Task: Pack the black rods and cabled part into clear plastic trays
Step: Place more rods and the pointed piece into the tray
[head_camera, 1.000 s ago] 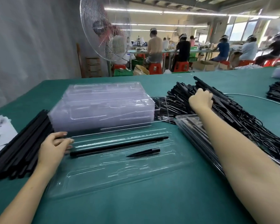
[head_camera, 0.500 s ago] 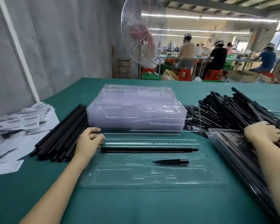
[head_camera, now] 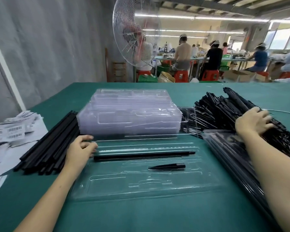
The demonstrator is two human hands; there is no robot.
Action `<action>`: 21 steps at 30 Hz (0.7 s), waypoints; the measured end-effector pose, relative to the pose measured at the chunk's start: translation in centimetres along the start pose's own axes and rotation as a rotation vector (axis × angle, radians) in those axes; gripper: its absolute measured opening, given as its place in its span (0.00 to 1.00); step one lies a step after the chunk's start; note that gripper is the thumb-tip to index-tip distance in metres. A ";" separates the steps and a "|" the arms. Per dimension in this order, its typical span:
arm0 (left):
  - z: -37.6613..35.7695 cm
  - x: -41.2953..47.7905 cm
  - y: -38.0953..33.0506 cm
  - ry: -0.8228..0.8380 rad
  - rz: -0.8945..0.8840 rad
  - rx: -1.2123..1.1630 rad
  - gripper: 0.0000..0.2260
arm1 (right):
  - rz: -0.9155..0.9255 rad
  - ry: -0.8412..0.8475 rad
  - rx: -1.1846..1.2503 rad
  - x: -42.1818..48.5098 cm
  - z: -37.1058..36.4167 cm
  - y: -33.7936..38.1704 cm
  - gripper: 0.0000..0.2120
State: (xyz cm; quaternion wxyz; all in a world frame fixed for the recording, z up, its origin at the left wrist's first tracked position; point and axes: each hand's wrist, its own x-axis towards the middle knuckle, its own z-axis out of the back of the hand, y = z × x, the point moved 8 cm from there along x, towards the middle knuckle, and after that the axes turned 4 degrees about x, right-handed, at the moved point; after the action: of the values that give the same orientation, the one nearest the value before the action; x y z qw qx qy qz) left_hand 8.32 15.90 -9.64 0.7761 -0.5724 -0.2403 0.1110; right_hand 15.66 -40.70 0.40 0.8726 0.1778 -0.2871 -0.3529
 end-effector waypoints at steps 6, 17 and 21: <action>-0.1 0.2 0.6 0.022 -0.002 0.021 0.09 | 0.198 0.030 -0.049 -1.8 -1.7 3.1 0.21; -0.2 0.2 0.6 0.029 0.009 0.028 0.10 | 0.389 0.106 -0.022 -2.0 1.8 11.0 0.20; -0.1 0.2 0.8 0.023 0.018 0.034 0.09 | 0.618 0.047 -0.161 -3.2 3.1 14.1 0.16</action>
State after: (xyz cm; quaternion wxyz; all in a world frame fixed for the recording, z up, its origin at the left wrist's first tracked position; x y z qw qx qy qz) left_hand 8.61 16.13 -10.43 0.7872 -0.5626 -0.2245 0.1155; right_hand 19.08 -28.98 8.82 0.9562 0.0206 -0.2782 -0.0886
